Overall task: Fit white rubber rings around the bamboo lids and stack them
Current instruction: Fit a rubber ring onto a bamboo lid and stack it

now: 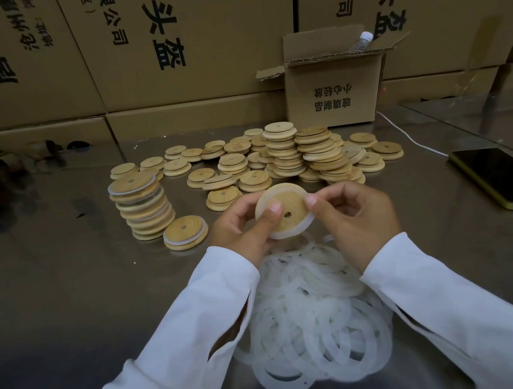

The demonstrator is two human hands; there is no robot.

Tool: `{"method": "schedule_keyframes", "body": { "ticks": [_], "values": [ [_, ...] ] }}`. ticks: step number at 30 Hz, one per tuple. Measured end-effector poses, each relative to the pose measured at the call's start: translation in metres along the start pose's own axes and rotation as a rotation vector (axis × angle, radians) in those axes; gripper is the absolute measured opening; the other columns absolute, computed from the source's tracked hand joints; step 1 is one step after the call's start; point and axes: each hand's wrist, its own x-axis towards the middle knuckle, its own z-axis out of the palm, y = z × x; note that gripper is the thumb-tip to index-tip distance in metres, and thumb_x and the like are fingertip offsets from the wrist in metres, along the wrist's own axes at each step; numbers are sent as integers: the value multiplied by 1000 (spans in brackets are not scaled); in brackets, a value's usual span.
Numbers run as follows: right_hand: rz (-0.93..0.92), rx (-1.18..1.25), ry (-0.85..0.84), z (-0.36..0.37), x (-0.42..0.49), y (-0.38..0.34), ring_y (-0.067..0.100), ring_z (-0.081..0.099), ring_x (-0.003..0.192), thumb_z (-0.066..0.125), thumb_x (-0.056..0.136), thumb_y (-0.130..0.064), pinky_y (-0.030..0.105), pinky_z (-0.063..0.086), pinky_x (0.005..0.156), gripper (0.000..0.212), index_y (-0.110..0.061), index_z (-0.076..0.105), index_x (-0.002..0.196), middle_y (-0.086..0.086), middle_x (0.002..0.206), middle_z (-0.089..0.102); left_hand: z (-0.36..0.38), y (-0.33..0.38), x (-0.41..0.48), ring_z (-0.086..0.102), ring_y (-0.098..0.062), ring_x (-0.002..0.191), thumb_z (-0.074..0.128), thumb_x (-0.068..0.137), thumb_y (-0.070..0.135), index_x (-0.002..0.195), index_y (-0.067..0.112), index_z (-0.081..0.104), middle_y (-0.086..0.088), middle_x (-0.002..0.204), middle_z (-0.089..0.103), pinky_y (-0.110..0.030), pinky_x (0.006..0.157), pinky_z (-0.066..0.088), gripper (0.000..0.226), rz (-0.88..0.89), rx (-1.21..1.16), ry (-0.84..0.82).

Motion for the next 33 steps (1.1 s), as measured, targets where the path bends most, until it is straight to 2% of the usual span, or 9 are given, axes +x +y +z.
{"method": "schedule_keyframes", "body": {
  "ticks": [4,7,10,15,18,21,23,30,33],
  "values": [
    [15,-21,45,6,-4,3,-3,55,64,71,75,-23,18,49,64,12,-25,60,79,-11,74,62,1,2,1,68,-26,88,68,69,24,88,17,68,-4,87,71,-35,68,58,20,-9,-44,39],
    [26,-61,83,7,-5,5,-2,60,65,71,75,-25,22,50,67,9,-26,62,72,-14,67,65,3,4,0,69,-22,87,61,79,13,94,14,66,-6,91,71,-31,69,59,15,-47,-93,51],
    [-10,-116,116,5,-3,5,-1,61,65,69,77,-22,24,50,66,13,-26,63,66,-17,66,66,5,6,-2,69,-21,84,62,79,10,97,10,64,-9,92,71,-27,66,58,19,-59,-86,24],
    [-44,-247,125,-2,2,4,6,64,74,67,80,-21,39,56,74,13,-27,63,69,-16,69,64,5,3,-5,65,-18,80,65,81,2,89,20,59,-3,85,68,-33,75,56,21,-53,255,-7],
    [-114,-336,58,-2,1,3,4,63,81,66,82,-22,27,52,80,9,-26,63,75,-19,77,64,5,2,-5,63,-14,84,68,79,7,92,26,54,0,88,65,-26,75,53,26,-23,331,-16],
    [-164,-402,-33,-1,-1,3,0,60,81,63,83,-22,5,42,71,5,-24,62,79,-16,83,65,5,3,-5,65,-17,85,66,81,11,90,25,59,-1,87,67,-29,78,54,18,-1,356,-51],
    [-166,-414,-63,-1,-1,3,1,59,83,63,84,-21,0,38,68,5,-24,61,80,-14,86,66,5,4,-6,66,-19,85,63,84,11,86,27,62,0,85,68,-31,79,54,17,31,430,-82],
    [-213,-376,-83,-5,3,0,3,56,83,67,81,-18,9,40,72,16,-28,58,71,-7,86,62,3,8,-6,65,-23,88,55,89,6,86,32,60,1,87,67,-46,84,53,26,106,597,-99],
    [-212,-371,-84,-6,5,-3,6,56,83,68,80,-19,19,43,74,22,-32,57,67,-7,84,62,-2,11,-4,62,-17,87,57,89,9,97,22,65,6,86,65,-31,81,53,18,216,712,-111]
  ]
}}
